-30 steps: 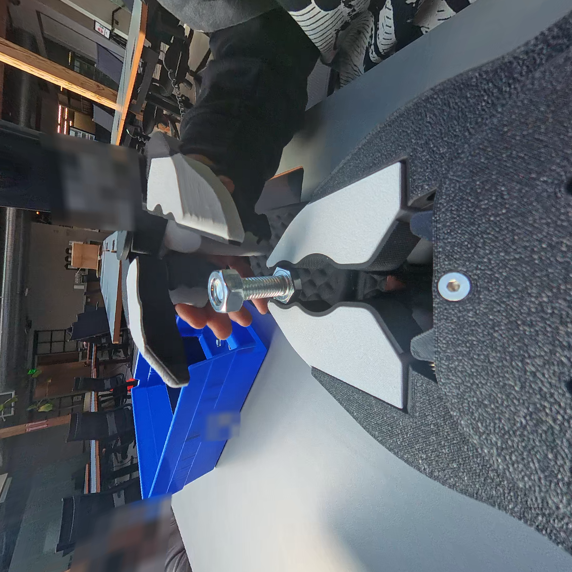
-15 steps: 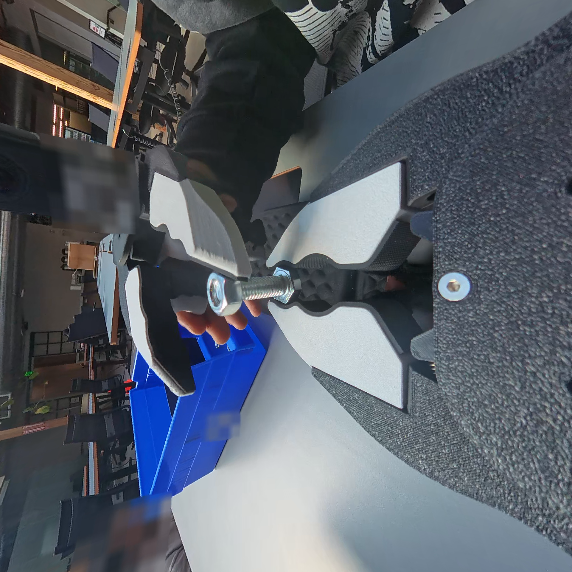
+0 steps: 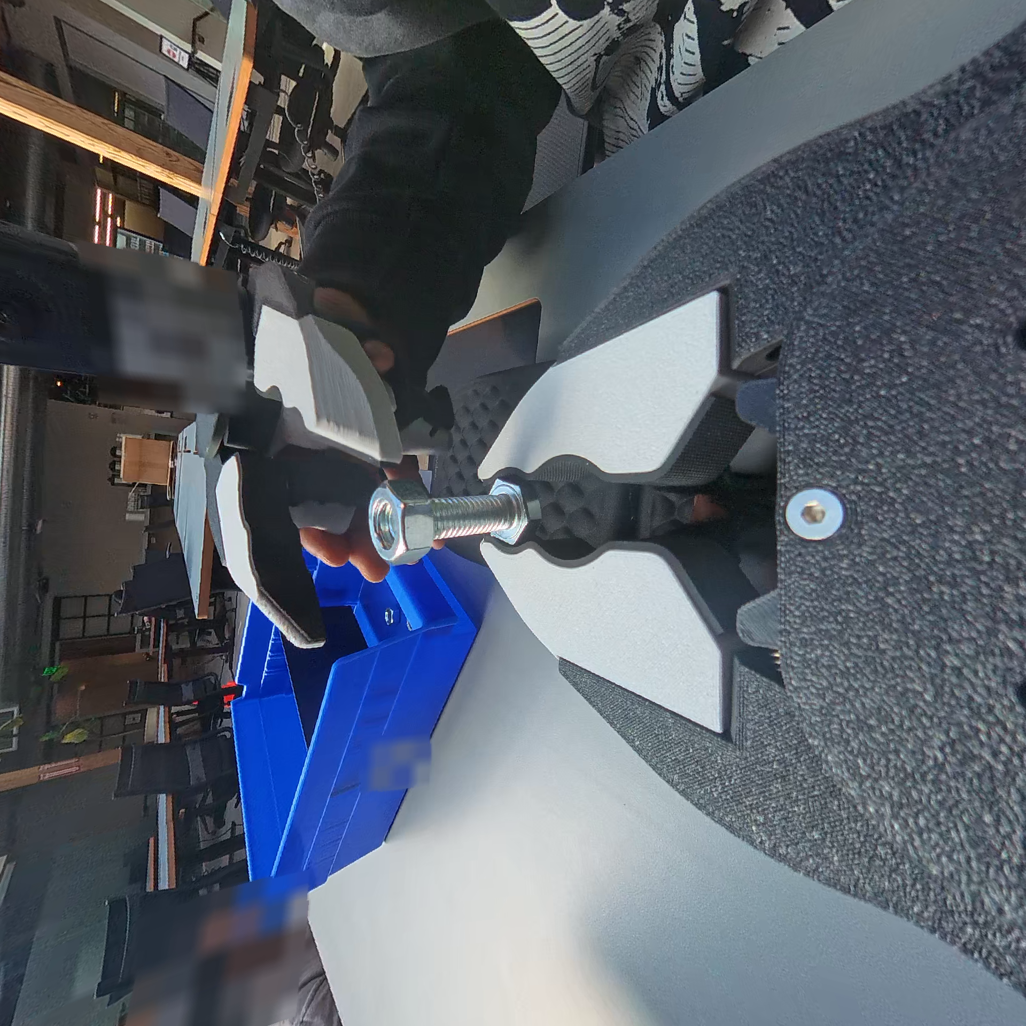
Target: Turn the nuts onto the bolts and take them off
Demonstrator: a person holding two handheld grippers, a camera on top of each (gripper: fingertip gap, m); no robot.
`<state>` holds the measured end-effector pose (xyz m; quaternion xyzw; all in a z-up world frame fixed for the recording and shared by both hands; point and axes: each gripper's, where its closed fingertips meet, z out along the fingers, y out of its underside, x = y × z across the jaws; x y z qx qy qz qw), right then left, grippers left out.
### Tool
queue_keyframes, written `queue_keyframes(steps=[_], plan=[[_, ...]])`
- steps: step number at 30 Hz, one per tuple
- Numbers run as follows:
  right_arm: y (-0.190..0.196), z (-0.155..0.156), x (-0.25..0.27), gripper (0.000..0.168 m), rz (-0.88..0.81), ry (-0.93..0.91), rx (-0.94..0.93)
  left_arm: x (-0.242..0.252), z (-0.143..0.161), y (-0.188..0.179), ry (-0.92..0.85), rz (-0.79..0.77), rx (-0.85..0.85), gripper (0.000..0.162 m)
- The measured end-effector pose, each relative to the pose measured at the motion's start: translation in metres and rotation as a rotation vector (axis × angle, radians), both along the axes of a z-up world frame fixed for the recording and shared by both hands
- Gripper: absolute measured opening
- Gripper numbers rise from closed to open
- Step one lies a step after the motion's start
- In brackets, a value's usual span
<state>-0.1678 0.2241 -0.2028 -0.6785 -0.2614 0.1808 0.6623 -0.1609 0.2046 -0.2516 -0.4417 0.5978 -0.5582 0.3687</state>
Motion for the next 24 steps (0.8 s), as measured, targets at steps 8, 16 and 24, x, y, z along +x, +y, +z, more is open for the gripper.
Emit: queue_keyframes(steps=[8, 16, 24], plan=[[0.017, -0.006, -0.023, 0.057, 0.025, -0.066, -0.003, 0.000, 0.000, 0.001, -0.001, 0.002, 0.001, 0.015], [0.011, -0.003, -0.009, 0.057, 0.003, -0.038, -0.002, 0.000, 0.000, 0.001, 0.001, 0.000, 0.000, 0.015], [0.007, -0.003, 0.000, 0.057, -0.018, -0.030, 0.000, 0.000, 0.000, 0.001, 0.001, 0.003, 0.000, 0.015]])
